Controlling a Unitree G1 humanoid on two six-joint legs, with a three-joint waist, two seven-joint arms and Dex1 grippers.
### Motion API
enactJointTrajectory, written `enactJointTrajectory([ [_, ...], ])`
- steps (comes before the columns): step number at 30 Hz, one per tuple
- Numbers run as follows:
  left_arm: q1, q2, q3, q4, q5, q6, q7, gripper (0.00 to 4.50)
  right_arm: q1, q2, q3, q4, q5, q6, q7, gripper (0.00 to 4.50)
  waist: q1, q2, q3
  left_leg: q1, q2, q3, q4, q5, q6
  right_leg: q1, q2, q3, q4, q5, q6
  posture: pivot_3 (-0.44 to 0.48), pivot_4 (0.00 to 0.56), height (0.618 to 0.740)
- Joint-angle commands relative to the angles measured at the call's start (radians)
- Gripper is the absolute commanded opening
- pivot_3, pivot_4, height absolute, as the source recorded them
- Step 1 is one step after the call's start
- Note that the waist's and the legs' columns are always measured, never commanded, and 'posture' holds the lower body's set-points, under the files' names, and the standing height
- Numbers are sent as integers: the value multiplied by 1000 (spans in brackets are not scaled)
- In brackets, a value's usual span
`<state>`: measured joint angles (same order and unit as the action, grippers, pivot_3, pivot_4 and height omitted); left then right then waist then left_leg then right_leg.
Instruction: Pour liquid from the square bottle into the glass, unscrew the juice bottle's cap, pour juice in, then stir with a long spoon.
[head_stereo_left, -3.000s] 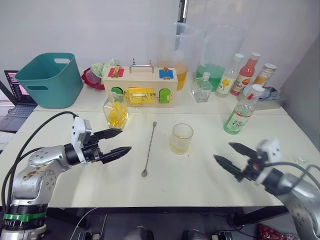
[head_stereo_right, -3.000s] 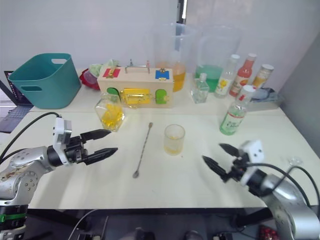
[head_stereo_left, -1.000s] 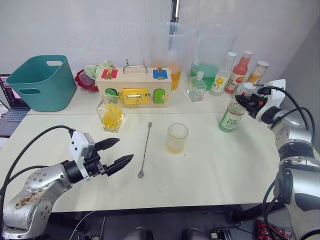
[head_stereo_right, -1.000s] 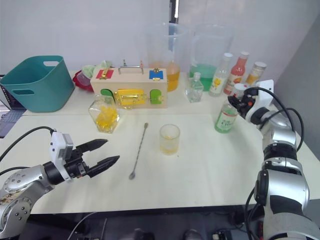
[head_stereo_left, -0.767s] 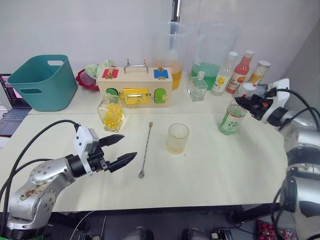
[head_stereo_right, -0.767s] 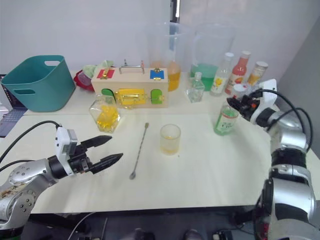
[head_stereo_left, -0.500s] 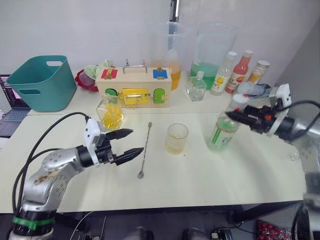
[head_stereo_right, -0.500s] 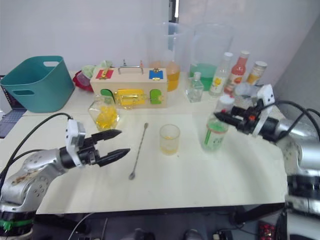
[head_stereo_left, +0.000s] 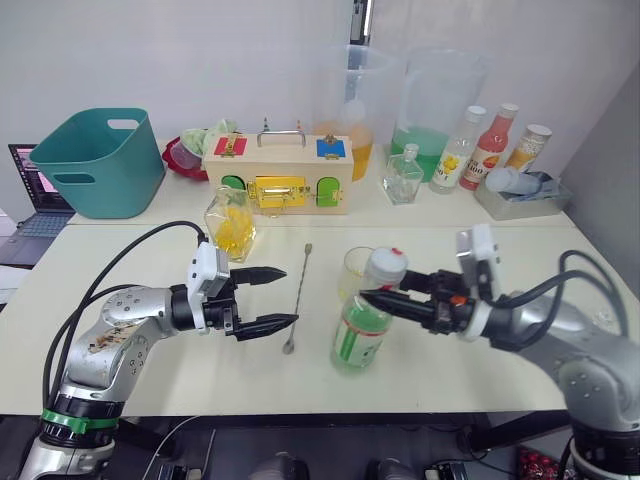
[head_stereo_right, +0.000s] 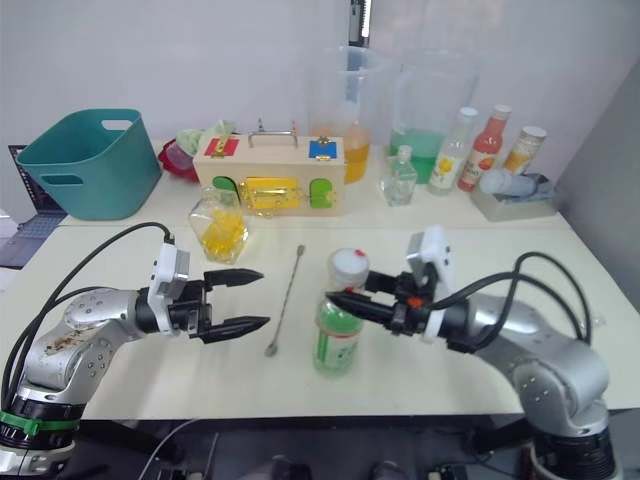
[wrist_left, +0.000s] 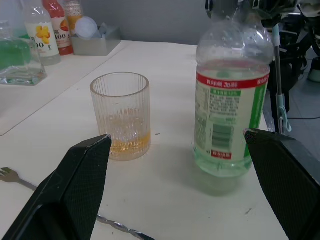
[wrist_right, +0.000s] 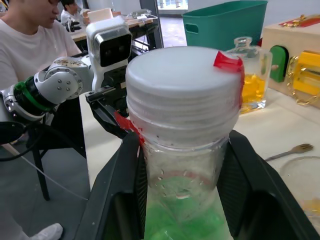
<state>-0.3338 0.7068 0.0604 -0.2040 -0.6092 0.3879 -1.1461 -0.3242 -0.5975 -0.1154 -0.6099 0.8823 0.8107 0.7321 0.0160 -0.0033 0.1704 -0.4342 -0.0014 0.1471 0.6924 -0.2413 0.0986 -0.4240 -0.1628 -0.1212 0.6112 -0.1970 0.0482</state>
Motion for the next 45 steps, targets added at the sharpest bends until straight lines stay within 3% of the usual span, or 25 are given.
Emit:
enactJointTrajectory([
  [1, 18, 16, 36, -42, -9, -19, -10, 4500, 19, 4, 28, -52, -51, -63, -21, 1366, -1, 0, 0, 0, 0, 0, 0, 0, 0, 0, 0, 0, 0, 0, 0, 0, 150, 740],
  [15, 59, 40, 62, -52, 17, -65, -9, 4500, 87, 9, 61, -68, -139, -141, -59, 1365, -2, 0, 0, 0, 0, 0, 0, 0, 0, 0, 2, 0, 0, 0, 0, 0, 150, 740],
  [23, 56, 37, 50, -47, 29, -74, -9, 4500, 101, 5, 72, -84, -49, -83, -80, 1365, -3, 0, 0, 0, 1, 0, 0, 0, 0, 0, 2, 0, 0, 0, 0, 0, 150, 740],
  [24, 58, 36, 49, -48, 29, -74, -8, 4500, 98, 11, 62, -84, -7, -71, -85, 2411, -3, 0, 0, 0, 1, 0, 0, 0, 0, 0, 2, 0, 0, 0, 0, 0, 150, 740],
  [29, 60, 32, 49, -56, 27, -66, 0, 4500, 74, -15, 20, -70, 86, -49, -57, 4109, -2, 0, 0, 0, 1, 0, 0, 0, 0, 0, 2, 0, 0, 0, 0, 0, 150, 740],
  [30, 64, 34, 55, -67, 12, -49, 3, 4500, 59, -64, -3, -32, 107, -40, 15, 4429, -2, 0, 0, 0, 1, 0, 0, 0, 0, 0, 2, 0, 0, 0, 0, 0, 150, 740],
  [31, 69, 36, 60, -77, 0, -36, 6, 4500, 46, -105, -20, 1, 126, -32, 75, 4469, -2, 0, 0, 0, 1, 0, 0, 0, 0, 0, 2, 0, 0, 0, 0, 0, 150, 740],
  [38, 95, 48, 80, -114, -24, -1, 16, 4500, -2, -218, -27, 89, 161, -26, 264, 4469, -3, -1, 0, 0, 1, -1, 0, -1, 1, 0, 2, 0, -1, 0, 0, 0, 150, 740],
  [42, 146, 71, 127, -184, -63, 38, 42, 4500, -200, -340, 137, 393, -80, -198, 658, 4469, -9, -1, 0, 0, 1, 1, 2, -2, 3, 0, 1, 0, -1, 0, 0, 0, 150, 740],
  [45, 175, 77, 152, -227, -81, 60, 71, 4500, -368, -288, 238, 588, -195, -333, 844, 4469, -10, -1, 0, 1, 2, 0, 2, -2, 4, -1, 1, 0, -2, 0, 0, 0, 150, 740],
])
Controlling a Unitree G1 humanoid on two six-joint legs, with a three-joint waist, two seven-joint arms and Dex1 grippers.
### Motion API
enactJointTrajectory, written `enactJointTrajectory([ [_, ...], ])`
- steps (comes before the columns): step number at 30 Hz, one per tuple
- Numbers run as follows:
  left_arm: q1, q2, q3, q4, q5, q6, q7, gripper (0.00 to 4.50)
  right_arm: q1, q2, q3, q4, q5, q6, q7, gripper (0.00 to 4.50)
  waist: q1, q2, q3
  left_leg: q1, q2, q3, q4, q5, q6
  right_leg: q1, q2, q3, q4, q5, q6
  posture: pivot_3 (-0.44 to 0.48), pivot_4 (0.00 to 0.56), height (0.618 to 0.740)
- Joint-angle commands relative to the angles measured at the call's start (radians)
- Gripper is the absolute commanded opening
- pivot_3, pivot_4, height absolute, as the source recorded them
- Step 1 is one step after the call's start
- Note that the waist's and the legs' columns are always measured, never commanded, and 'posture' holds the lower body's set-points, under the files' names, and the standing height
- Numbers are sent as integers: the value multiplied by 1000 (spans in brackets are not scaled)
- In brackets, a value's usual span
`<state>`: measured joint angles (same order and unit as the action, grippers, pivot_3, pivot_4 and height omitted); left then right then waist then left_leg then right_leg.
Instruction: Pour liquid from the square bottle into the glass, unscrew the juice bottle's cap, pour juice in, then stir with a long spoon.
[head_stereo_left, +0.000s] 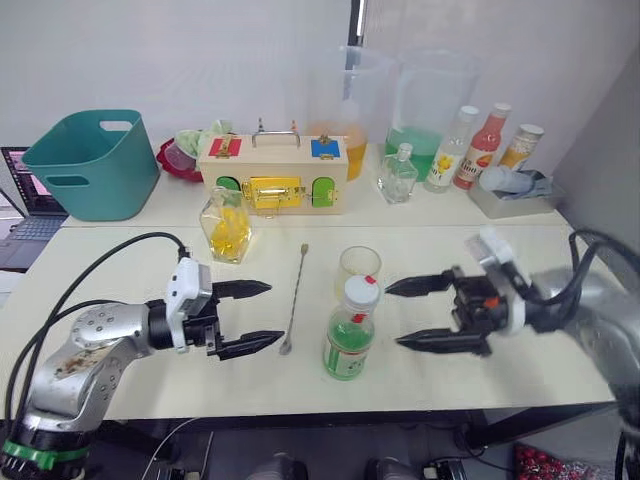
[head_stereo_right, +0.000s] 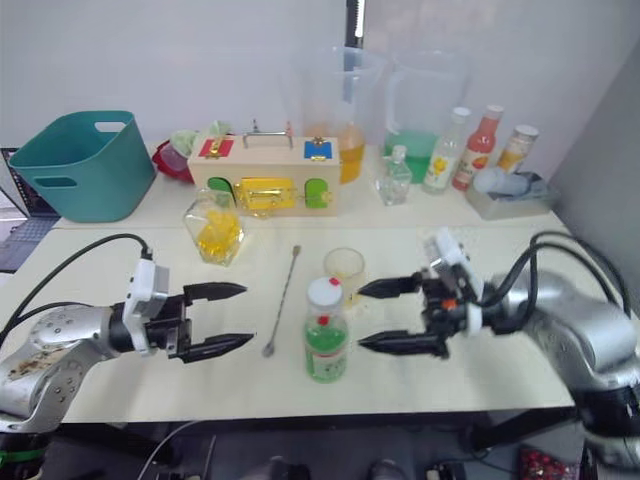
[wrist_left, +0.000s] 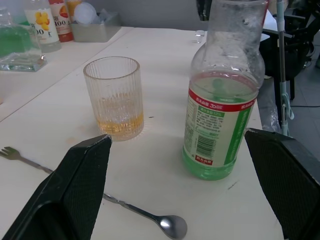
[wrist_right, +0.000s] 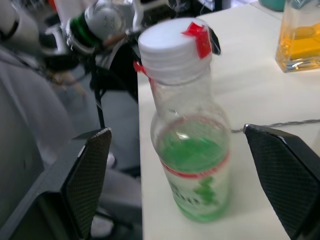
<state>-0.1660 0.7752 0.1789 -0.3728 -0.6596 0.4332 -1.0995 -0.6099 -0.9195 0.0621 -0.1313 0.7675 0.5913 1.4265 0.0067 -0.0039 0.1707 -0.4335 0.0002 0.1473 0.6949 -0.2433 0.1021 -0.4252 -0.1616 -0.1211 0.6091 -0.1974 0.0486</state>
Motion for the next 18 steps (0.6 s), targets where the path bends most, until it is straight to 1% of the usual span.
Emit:
enactJointTrajectory([
  [1, 13, 9, 37, -67, -35, 19, 31, 4500, -110, 47, 76, 144, -94, -136, 174, 4469, 0, 0, 0, 0, 0, 0, 0, 0, 0, 1, 0, 0, 0, 0, 0, 0, 150, 740],
  [5, 27, 10, 46, -88, -41, 30, 47, 4500, -157, 55, 137, 207, -101, -217, 188, 4469, 10, 0, 0, -1, -1, -1, -1, 0, 0, 1, -1, -2, 2, 0, 0, 0, 150, 740],
  [8, 84, 19, 93, -144, -56, 51, 81, 4500, -247, 96, 274, 264, -57, -308, 188, 4469, -1, 0, 0, -2, -1, 0, 0, 0, 0, 1, -2, -2, 1, 0, 0, 0, 150, 740],
  [10, 106, 25, 111, -167, -60, 56, 98, 4500, -285, 107, 335, 289, -20, -340, 188, 4469, -12, 0, 0, -2, -1, 0, -1, 0, 0, 1, -2, -2, 0, 0, 0, 0, 150, 740],
  [12, 125, 35, 127, -189, -69, 64, 108, 4500, -319, 126, 376, 309, 37, -341, 188, 4469, -16, 0, 0, -2, 0, -1, -1, 1, -1, 1, -2, -2, 1, 0, 0, 0, 150, 740],
  [16, 139, 48, 146, -211, -87, 83, 123, 4500, -356, 138, 418, 322, 126, -316, 188, 4469, -10, 0, 0, -2, -1, -2, -1, 1, -2, 1, -2, -2, 1, 0, 0, 0, 150, 740],
  [18, 144, 54, 159, -227, -103, 99, 138, 4500, -360, 145, 458, 323, 133, -340, 188, 4469, -7, 0, 0, -2, -1, -2, -1, 1, -2, 0, -2, -2, 1, 0, 0, 0, 150, 740],
])
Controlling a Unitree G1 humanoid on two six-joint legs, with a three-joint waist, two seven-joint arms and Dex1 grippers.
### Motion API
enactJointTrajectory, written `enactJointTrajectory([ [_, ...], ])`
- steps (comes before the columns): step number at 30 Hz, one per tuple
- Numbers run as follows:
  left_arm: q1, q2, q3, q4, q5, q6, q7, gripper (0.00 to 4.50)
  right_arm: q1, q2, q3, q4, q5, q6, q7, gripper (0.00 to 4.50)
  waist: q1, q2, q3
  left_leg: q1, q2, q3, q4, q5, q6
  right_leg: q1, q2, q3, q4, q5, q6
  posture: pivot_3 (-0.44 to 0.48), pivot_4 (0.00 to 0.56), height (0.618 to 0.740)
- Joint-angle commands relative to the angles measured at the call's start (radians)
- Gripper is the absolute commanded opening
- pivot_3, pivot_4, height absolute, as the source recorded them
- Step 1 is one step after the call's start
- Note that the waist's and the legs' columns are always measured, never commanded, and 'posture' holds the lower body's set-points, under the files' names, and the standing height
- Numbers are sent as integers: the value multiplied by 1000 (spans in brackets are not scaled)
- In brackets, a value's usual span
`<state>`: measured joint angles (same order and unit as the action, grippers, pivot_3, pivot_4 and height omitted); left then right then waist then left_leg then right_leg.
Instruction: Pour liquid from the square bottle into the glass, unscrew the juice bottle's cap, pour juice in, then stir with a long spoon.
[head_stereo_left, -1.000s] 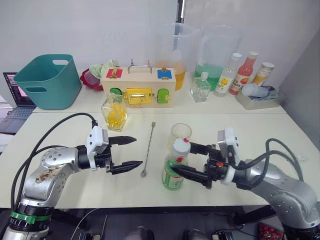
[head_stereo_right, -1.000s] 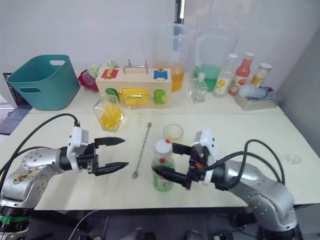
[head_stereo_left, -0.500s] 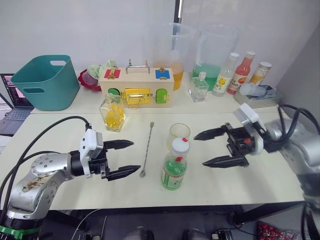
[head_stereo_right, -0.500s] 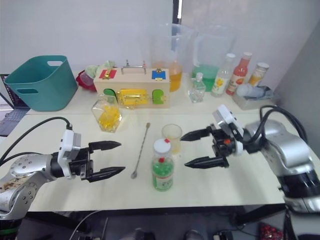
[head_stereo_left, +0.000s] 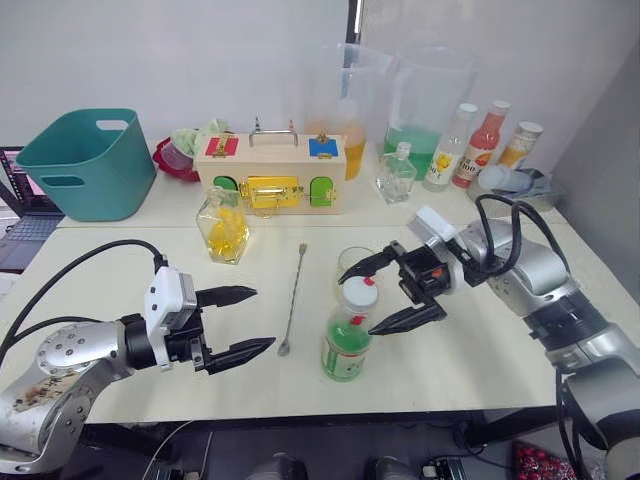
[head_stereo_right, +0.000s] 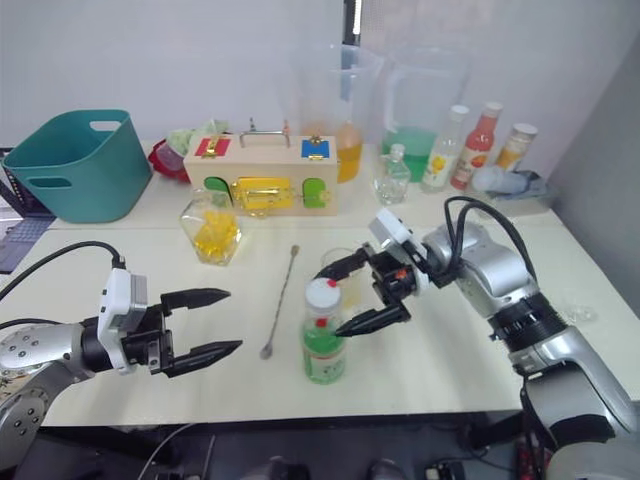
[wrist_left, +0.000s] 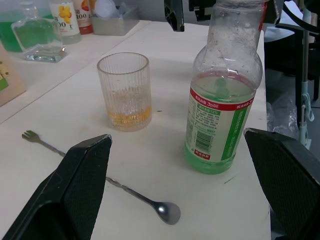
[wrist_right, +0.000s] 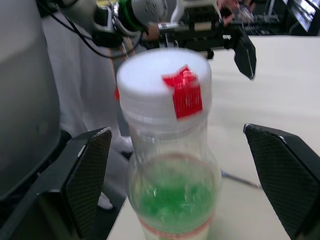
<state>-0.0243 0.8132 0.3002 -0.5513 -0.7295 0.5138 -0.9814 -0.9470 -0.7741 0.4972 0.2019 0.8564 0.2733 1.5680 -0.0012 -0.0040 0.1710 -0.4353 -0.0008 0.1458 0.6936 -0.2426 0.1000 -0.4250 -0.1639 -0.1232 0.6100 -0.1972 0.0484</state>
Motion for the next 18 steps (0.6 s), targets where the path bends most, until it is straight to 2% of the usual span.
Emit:
enactJointTrajectory([
  [1, 4, 18, 41, -54, -40, 23, 26, 4500, -23, 1, 37, -7, 41, -39, 46, 4469, 2, 0, 0, 0, 0, 0, 0, 0, 0, -1, 0, 0, 0, 0, 0, 0, 150, 740],
  [3, 5, 20, 45, -59, -47, 28, 33, 4500, -26, 0, 54, -2, 42, -57, 46, 4469, 3, 0, 0, 0, 0, 0, 0, 0, 0, -2, 0, 0, 0, 0, 0, 0, 150, 740],
  [4, 1, 20, 50, -62, -58, 35, 40, 4500, -21, 9, 55, 1, 47, -63, 46, 4230, 3, 0, 0, 0, 0, 0, 0, 0, 0, -3, 0, 0, 0, 0, 0, 0, 150, 740],
  [6, -1, 19, 56, -66, -72, 45, 49, 4500, -14, 21, 55, 0, 58, -66, 46, 3725, 2, 0, 0, 0, 0, 0, 0, 0, 0, -2, 0, 0, 1, 0, 0, 0, 150, 740],
  [11, -4, 21, 41, -69, -81, 47, 53, 4500, 12, 15, 44, -19, 53, -72, 46, 2006, 4, 0, 0, 0, 0, 0, 0, 0, -1, 0, 0, 0, 1, 0, 0, 0, 150, 740],
  [13, -22, 18, 27, -68, -87, 51, 51, 4500, 27, 18, 21, -25, 34, -82, 46, 1544, 6, 0, 0, 0, 0, 1, 0, 0, -1, 0, 0, 0, 1, 0, 0, 0, 150, 740],
  [18, -78, 18, -18, -43, -98, 55, 23, 4500, 99, 22, -117, -107, -3, -17, 41, 1542, 13, 0, 0, 0, 0, 1, 0, 0, -1, 0, 1, 0, 0, 0, 0, 0, 150, 740],
])
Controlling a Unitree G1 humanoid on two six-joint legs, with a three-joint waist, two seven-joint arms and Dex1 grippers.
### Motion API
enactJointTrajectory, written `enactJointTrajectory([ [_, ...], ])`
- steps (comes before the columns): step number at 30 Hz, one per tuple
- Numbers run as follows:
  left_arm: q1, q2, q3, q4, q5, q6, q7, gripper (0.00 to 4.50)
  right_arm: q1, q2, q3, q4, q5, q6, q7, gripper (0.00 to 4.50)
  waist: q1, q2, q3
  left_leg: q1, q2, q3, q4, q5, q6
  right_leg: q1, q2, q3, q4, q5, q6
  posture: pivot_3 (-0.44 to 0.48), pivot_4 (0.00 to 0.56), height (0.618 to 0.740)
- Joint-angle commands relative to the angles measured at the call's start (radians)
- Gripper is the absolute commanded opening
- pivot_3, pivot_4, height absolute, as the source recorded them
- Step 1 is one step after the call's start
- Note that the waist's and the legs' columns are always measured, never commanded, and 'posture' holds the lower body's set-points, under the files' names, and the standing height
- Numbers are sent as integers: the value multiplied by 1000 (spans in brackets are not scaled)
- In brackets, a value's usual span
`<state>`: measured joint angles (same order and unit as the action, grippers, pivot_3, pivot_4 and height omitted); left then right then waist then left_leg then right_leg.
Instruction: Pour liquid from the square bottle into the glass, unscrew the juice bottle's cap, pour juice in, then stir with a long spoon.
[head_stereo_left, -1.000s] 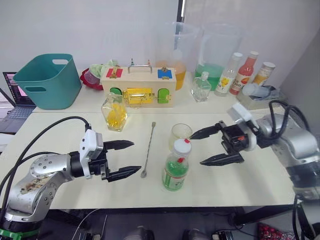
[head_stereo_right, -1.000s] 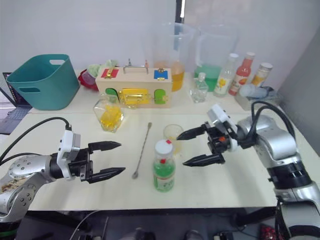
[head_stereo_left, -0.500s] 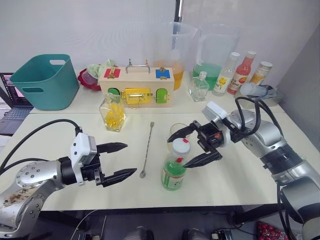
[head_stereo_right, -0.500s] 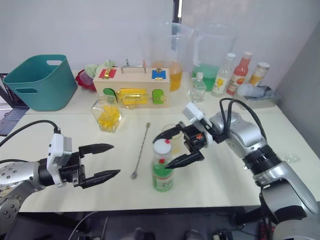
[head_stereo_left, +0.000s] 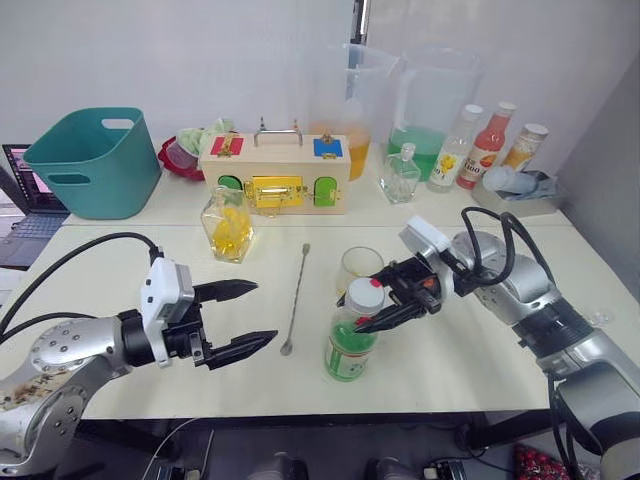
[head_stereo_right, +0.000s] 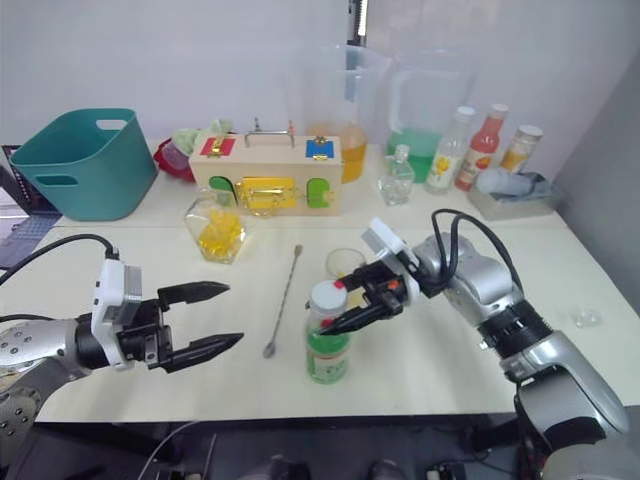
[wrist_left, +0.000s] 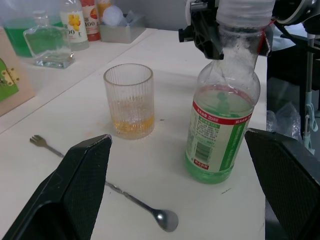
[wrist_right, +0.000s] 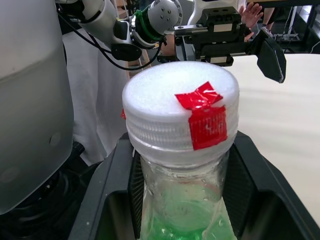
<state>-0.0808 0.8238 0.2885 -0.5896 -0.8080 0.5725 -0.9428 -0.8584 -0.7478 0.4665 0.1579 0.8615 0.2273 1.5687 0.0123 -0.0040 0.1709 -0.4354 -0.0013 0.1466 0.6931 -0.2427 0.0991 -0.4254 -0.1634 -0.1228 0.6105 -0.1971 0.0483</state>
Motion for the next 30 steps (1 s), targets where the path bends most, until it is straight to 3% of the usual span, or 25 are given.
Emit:
enactJointTrajectory([
  [1, -40, 6, -21, 5, -19, -5, -22, 4500, 40, -18, -120, -108, -26, 32, -9, 1542, -1, 0, 0, 0, 0, 0, 0, 0, 0, 0, 0, 0, 0, 0, 0, 0, 150, 740],
  [5, -94, -5, -67, 38, -14, -11, -40, 4500, 130, -37, -253, -272, -10, 142, -204, 1542, 1, 0, 0, 0, 0, 0, -1, 0, 0, 0, 0, 0, 1, 0, 0, 0, 150, 740],
  [9, -174, -22, -148, 120, 30, -51, -110, 4500, 304, -41, -408, -577, 61, 292, -560, 1542, 6, 0, 0, 0, 0, 0, -1, 0, -1, 0, -1, 0, 1, 0, 0, 0, 150, 740],
  [14, -255, -41, -203, 217, 72, -100, -194, 4500, 457, 9, -520, -768, 70, 404, -896, 1541, 7, 0, 0, -1, 0, 1, -2, 1, -2, -1, -1, 0, 0, 0, 0, 0, 150, 740],
  [18, -287, -53, -237, 272, 106, -138, -249, 4500, 585, 72, -566, -862, 51, 436, -1078, 1541, 8, 0, 0, -1, 0, 1, -3, 1, -2, -1, 0, 0, 0, 0, 0, 0, 150, 740],
  [30, -295, -69, -266, 314, 129, -163, -331, 4500, 756, 162, -553, -953, -8, 442, -1241, 1541, 3, 0, 0, -1, 0, 1, -3, 1, -2, 0, 2, 0, 0, -1, 0, 0, 150, 740],
])
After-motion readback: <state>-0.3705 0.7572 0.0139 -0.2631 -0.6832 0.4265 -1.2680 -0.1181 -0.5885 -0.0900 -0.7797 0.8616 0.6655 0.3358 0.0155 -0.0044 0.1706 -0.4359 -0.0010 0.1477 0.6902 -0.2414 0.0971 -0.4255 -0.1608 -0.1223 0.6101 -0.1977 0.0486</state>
